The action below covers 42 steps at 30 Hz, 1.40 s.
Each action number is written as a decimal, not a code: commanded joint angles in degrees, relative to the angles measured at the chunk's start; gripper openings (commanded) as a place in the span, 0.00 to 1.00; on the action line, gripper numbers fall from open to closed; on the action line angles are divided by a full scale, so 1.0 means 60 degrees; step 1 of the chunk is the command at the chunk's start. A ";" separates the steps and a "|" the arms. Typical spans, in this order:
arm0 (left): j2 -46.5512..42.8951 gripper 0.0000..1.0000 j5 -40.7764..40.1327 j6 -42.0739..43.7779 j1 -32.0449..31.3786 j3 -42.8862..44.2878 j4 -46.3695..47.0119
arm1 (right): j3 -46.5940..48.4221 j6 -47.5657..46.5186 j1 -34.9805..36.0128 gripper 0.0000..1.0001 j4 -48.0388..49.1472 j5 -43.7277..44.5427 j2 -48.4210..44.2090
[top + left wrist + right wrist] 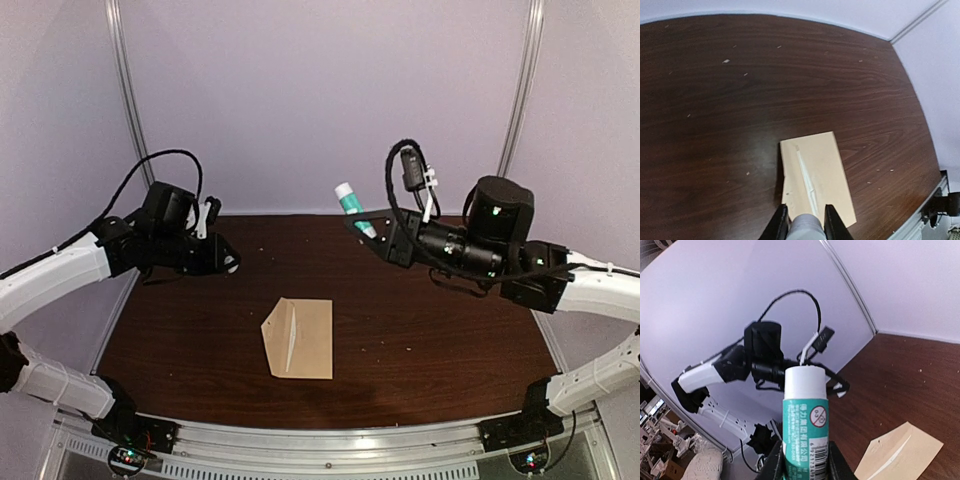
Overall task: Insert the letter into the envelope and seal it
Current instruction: Open the solid glue cap from the solid glue, then place the solid glue cap at the center of the board.
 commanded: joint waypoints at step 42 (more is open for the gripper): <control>0.1044 0.40 -0.3149 -0.3378 -0.1738 -0.5285 0.1694 | -0.1467 -0.1481 -0.0354 0.08 -0.0307 0.2055 -0.1376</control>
